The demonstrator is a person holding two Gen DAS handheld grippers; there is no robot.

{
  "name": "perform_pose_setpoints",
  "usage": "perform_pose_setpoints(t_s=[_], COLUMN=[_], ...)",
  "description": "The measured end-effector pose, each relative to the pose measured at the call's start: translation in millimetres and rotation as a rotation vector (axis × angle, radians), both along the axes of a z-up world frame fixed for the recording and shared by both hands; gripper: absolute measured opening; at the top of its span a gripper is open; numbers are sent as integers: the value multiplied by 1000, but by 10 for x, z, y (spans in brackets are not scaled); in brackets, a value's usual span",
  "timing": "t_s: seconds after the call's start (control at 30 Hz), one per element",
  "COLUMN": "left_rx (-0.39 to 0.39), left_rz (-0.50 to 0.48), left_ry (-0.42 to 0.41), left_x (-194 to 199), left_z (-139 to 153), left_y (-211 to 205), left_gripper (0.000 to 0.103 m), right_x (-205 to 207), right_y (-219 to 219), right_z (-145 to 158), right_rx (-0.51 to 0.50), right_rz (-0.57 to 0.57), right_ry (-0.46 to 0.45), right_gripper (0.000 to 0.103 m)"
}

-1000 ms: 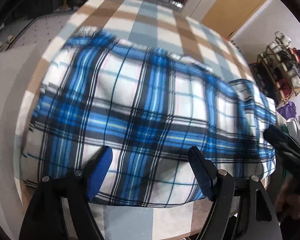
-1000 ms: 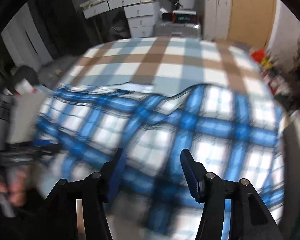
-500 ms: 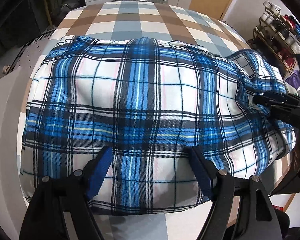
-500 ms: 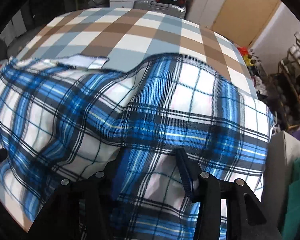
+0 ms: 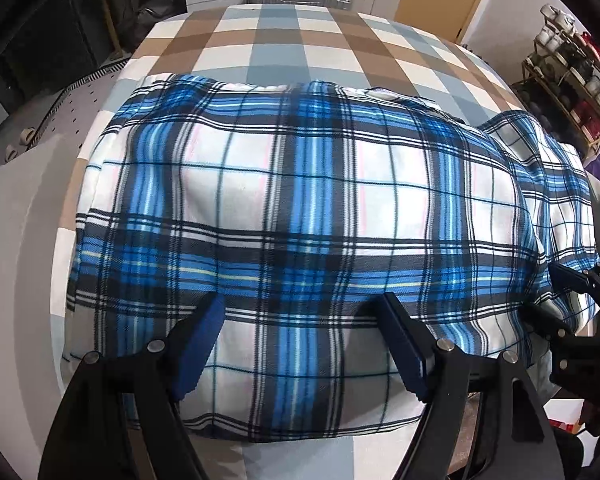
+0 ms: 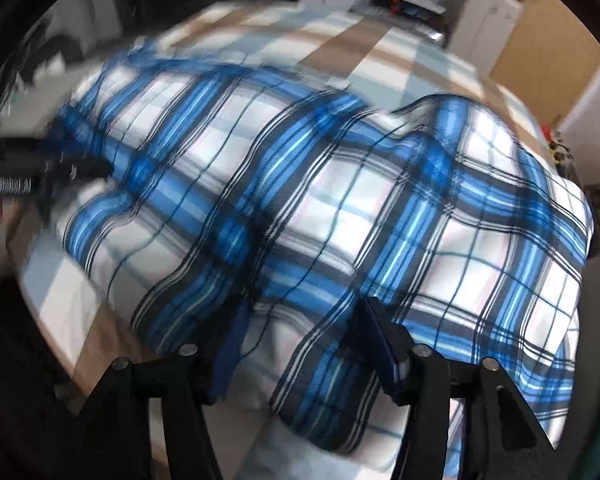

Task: Fold large clothes

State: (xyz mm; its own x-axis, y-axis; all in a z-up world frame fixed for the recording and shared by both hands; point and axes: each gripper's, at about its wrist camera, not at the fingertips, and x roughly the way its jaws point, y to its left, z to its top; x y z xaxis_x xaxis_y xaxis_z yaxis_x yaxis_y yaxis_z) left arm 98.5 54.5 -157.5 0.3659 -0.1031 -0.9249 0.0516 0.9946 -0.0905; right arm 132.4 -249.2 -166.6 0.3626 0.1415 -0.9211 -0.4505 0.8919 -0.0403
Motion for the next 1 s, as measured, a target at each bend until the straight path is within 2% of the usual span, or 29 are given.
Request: perform_pose_setpoints(t_s=[0.07, 0.13, 0.17, 0.2, 0.27, 0.33, 0.4, 0.43, 0.47, 0.57, 0.6, 0.7, 0.77, 0.83, 0.9, 1.0], left_rx=[-2, -17, -20, -33, -91, -97, -68, -45, -21, 126, 138, 89, 79, 74, 68, 59], left_rz=[5, 18, 22, 13, -67, -151, -226, -262, -281, -270, -250, -196, -174, -168, -164, -166], left_ry=[-3, -28, -56, -119, -230, -279, -256, -223, -196, -104, -75, -54, -41, -37, -36, -34], left_x=[-41, -110, -153, -239, -403, -503, -521, -499, -472, -339, -287, -219, -202, -205, -219, -217], left_z=[31, 112, 173, 292, 502, 574, 501, 422, 346, 38, -44, -56, -80, -91, -73, -76], left_y=[23, 54, 54, 26, -116, -336, -600, -740, -840, -1054, -1050, -921, -839, -787, -755, -726], left_gripper=[74, 74, 74, 74, 74, 74, 74, 74, 74, 75, 75, 76, 82, 85, 85, 85], right_x=[42, 37, 25, 35, 10, 16, 82, 71, 78, 87, 110, 156, 110, 82, 107, 332], right_y=[-14, -142, -232, -327, -495, -588, -615, -580, -494, -324, -292, -254, -253, -341, -438, -370], right_z=[48, 214, 284, 328, 343, 198, -38, -30, -50, -87, -88, -55, 54, 208, 287, 276], right_rx=[11, 78, 112, 142, 157, 163, 165, 147, 89, -6, -22, -42, -31, 29, 162, 169], right_rz=[-24, -67, -95, -134, -197, -225, -243, -225, -201, -185, -185, -194, -233, -285, -318, -336], right_ry=[14, -22, -32, -37, -29, 25, 59, 10, -21, -75, -76, -78, -107, -155, -151, -101], right_gripper=[60, 56, 56, 57, 57, 60, 59, 59, 59, 60, 60, 61, 61, 61, 61, 61])
